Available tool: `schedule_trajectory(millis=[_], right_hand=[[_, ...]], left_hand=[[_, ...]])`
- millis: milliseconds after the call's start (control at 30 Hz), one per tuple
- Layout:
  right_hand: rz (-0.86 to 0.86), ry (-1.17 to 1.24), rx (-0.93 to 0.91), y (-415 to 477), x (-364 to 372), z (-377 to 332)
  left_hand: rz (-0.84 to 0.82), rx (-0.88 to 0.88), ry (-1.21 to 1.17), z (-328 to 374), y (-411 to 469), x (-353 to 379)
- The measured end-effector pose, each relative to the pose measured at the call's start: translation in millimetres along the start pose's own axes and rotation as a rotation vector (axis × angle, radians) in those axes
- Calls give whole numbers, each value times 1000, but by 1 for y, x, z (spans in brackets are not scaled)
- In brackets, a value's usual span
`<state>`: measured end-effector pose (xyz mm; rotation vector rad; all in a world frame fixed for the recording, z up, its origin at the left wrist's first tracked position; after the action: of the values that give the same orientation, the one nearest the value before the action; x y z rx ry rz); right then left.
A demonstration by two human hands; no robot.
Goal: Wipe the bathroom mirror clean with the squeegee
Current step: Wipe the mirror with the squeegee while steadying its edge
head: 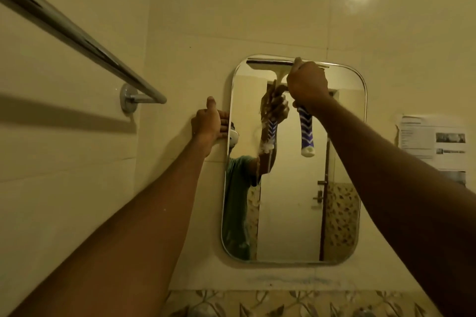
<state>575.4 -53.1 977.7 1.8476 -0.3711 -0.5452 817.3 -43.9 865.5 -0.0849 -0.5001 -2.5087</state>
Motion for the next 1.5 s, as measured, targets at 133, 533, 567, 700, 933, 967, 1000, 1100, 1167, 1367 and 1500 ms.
schedule_trajectory(millis=[133, 533, 567, 700, 933, 967, 1000, 1100, 1167, 1367, 1500], right_hand=[[-52, 0, 46, -30, 20, 3], [-162, -29, 19, -135, 38, 12], [-141, -16, -21, -113, 32, 3], [-66, -13, -33, -53, 16, -9], [-169, -69, 41, -195, 53, 30], [-198, -84, 41, -209, 56, 31], [-230, -89, 50, -213, 57, 32], [-201, -2, 55, -166, 40, 23], [-100, 11, -5, -108, 20, 10], [-48, 4, -28, -42, 14, 2], [-115, 32, 7, -128, 41, 29]], left_hand=[[-50, -10, 11, 1, 1, 2], [-157, -23, 48, -5, -7, 5], [-140, -16, 62, -5, -8, 5], [-120, -2, 95, -4, -12, 7], [-159, -31, 48, -5, -15, 4], [-155, -25, 55, -4, -17, 5], [-153, -21, 58, -4, -18, 5], [-135, -18, 58, -5, -18, 4], [-120, -17, 46, -6, -16, 4], [-99, -18, 30, -9, -11, 6], [-94, -6, 25, -14, -5, 4]])
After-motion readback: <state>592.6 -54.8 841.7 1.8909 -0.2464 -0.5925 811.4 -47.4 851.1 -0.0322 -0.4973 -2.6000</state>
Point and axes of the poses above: each hand's wrist, its own y-axis towards the middle knuckle, its own x-axis out of the palm, z = x × y, the point moved 8 cm from there along y, towards the middle knuckle, and after that the axes turned 14 degrees about -x, right-handed, at the moved point
